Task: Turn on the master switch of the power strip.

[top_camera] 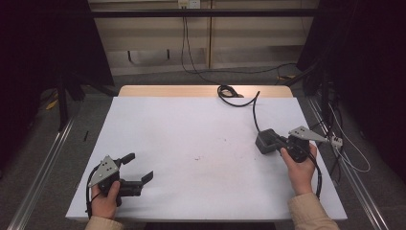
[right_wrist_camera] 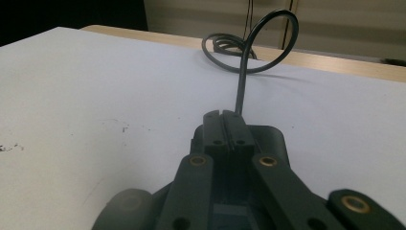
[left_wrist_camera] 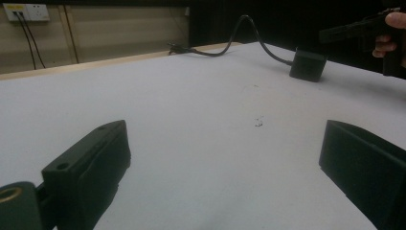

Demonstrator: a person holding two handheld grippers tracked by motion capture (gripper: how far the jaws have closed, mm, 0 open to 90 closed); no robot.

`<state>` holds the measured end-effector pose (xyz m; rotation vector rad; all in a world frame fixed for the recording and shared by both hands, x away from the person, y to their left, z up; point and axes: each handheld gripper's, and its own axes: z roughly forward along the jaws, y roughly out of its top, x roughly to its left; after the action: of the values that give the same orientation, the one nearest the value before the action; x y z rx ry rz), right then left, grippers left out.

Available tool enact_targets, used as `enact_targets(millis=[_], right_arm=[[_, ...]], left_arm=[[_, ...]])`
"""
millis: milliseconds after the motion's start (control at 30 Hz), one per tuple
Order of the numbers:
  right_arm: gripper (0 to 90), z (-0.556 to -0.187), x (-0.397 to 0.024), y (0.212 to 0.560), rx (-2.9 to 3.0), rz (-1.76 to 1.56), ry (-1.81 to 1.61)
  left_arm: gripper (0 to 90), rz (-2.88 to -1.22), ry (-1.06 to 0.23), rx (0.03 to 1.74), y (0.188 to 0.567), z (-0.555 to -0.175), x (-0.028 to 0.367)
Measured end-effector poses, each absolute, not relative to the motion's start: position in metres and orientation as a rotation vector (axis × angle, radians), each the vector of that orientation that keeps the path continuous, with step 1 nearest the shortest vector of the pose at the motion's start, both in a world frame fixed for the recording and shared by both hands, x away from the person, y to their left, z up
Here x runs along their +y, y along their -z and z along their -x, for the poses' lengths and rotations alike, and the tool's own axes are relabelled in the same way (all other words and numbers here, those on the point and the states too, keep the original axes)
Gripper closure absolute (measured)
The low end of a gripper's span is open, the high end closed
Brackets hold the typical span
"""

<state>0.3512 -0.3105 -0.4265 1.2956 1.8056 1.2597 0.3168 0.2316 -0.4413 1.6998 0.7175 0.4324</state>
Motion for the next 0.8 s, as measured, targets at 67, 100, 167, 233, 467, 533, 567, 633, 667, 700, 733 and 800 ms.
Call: enact_targets(millis=[67, 100, 167, 233, 467, 533, 567, 633, 667, 700, 733, 800], right_arm=[[89.9, -0.3512, -0.3107, 0.4267, 1.804, -1.297, -1.253], [89.9, -0.3514, -0.3108, 0.4269, 1.804, -1.301, -1.254], [89.9, -0.3516, -0.3111, 0.4275, 1.804, -1.306, -1.249], [90.0, -0.3518, -0.3113, 0.428, 1.807, -1.307, -1.242], [90.0, -0.3524, -0.3108, 0.4292, 1.817, -1.305, -1.224], [90.0, -0.3526, -0.3108, 0.4294, 1.821, -1.305, -1.22], [90.0, -0.3527, -0.3107, 0.4294, 1.822, -1.305, -1.217], [90.0, -0.3528, -0.3108, 0.4297, 1.822, -1.307, -1.21], [90.0, -0.3528, -0.311, 0.4299, 1.821, -1.311, -1.208], [90.0, -0.3529, -0.3113, 0.43, 1.82, -1.315, -1.209], [90.0, -0.353, -0.3115, 0.4302, 1.821, -1.316, -1.209], [90.0, -0.3531, -0.3118, 0.4303, 1.82, -1.319, -1.204]], left_arm=[[3.1, -1.696, -0.429, 0.718, 0.4415, -0.3168, 0.231], [3.1, -1.695, -0.428, 0.719, 0.4415, -0.3167, 0.2309], [3.1, -1.694, -0.426, 0.723, 0.4415, -0.3165, 0.2305], [3.1, -1.699, -0.427, 0.72, 0.4416, -0.3167, 0.2308], [3.1, -1.697, -0.427, 0.718, 0.442, -0.3171, 0.2306], [3.1, -1.7, -0.428, 0.721, 0.4418, -0.317, 0.2307], [3.1, -1.697, -0.426, 0.719, 0.4421, -0.3172, 0.2306], [3.1, -1.698, -0.425, 0.719, 0.4423, -0.3173, 0.2305], [3.1, -1.698, -0.425, 0.719, 0.4424, -0.3174, 0.2305], [3.1, -1.698, -0.426, 0.719, 0.4423, -0.3174, 0.2304], [3.1, -1.697, -0.426, 0.72, 0.4422, -0.3172, 0.2303], [3.1, -1.699, -0.426, 0.722, 0.4418, -0.3169, 0.2304]])
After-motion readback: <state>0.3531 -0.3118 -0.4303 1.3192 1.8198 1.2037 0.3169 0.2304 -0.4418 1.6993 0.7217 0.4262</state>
